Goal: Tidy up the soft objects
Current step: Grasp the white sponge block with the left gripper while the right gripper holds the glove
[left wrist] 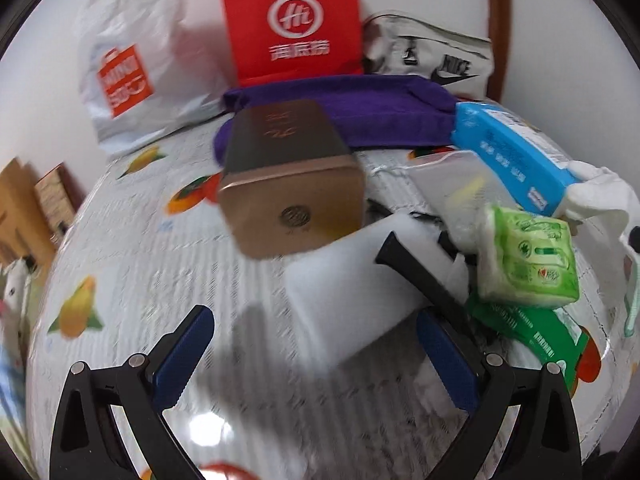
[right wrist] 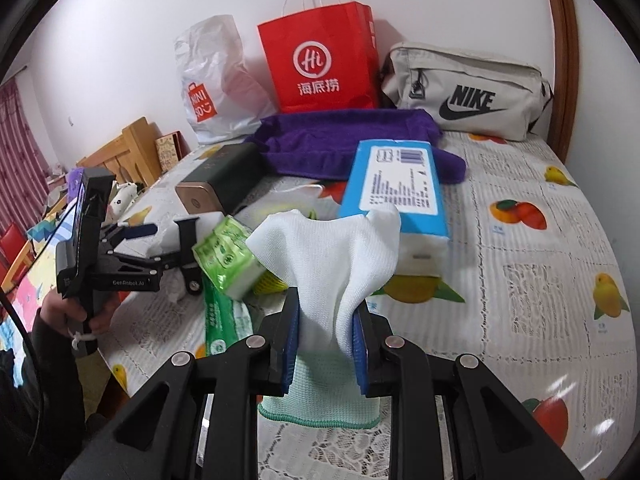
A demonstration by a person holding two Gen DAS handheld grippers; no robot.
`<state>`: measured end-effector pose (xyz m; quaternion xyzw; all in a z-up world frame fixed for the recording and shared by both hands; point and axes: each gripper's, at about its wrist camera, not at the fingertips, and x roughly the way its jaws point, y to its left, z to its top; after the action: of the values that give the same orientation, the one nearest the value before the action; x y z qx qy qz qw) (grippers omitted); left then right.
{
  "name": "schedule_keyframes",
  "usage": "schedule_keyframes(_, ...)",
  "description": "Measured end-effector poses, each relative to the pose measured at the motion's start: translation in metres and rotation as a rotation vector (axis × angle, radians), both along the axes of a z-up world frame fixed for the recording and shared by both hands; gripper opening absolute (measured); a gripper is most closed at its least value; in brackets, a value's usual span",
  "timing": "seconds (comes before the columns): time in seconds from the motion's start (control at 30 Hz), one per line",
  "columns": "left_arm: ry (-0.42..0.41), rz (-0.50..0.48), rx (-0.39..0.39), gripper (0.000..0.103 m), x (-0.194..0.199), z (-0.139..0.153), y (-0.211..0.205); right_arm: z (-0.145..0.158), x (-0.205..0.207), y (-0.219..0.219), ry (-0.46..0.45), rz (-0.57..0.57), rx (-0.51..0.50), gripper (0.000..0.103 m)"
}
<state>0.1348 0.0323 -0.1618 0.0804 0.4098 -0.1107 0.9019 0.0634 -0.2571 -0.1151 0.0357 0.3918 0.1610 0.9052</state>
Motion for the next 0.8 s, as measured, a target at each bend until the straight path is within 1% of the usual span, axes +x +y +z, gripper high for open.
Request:
schedule_keyframes(0.03,0.002,-0.027,-0.022,0.102,0.002,0.001,-0.001,-0.002,0.000,0.000,0.006,-0.003,-0.002,0.024)
schedule_keyframes(0.1,0.001,-0.048,-0.040,0.102,0.004,0.003,-0.003,-0.006,0.001,-0.002,0.022,-0.008,-0.006,0.024)
schedule_keyframes(0.23,0.018,-0.062,-0.026,0.100,0.010,-0.002,-0.010,-0.014,-0.001,-0.007,0.046,-0.023,-0.007,0.024)
schedule_keyframes(0.27,0.026,-0.065,-0.028,0.093,0.011,-0.003,-0.010,-0.016,-0.003,-0.008,0.050,-0.023,-0.003,0.024)
schedule_keyframes(0.3,0.035,-0.075,-0.044,0.080,0.012,-0.004,-0.011,-0.017,-0.004,-0.010,0.054,-0.021,0.002,0.024)
schedule_keyframes(0.33,0.040,-0.079,-0.053,0.071,0.013,-0.004,-0.011,-0.020,-0.006,-0.011,0.066,-0.016,0.010,0.024)
schedule_keyframes(0.37,0.044,-0.075,-0.058,0.066,0.014,-0.004,-0.011,-0.024,-0.008,-0.013,0.085,-0.010,0.016,0.024)
schedule_keyframes(0.43,0.036,-0.077,-0.057,0.065,0.013,-0.004,-0.012,-0.034,-0.012,-0.014,0.119,-0.013,0.002,0.024)
schedule_keyframes(0.47,0.025,-0.083,-0.053,0.062,0.011,-0.003,-0.013,-0.039,-0.014,-0.014,0.134,-0.017,-0.007,0.023)
schedule_keyframes(0.5,0.014,-0.078,-0.045,0.061,0.009,-0.001,-0.014,-0.045,-0.015,-0.015,0.153,-0.026,-0.014,0.023)
schedule_keyframes(0.57,-0.002,-0.072,-0.040,0.059,0.004,0.002,-0.013,-0.052,-0.018,-0.018,0.173,-0.042,-0.008,0.023)
schedule_keyframes(0.7,-0.006,-0.039,-0.036,0.059,-0.004,0.009,-0.006,-0.050,-0.024,-0.023,0.156,-0.056,0.003,0.023)
schedule_keyframes(0.8,-0.011,0.001,-0.046,0.059,-0.010,0.018,0.003,-0.036,-0.029,-0.026,0.116,-0.058,0.010,0.023)
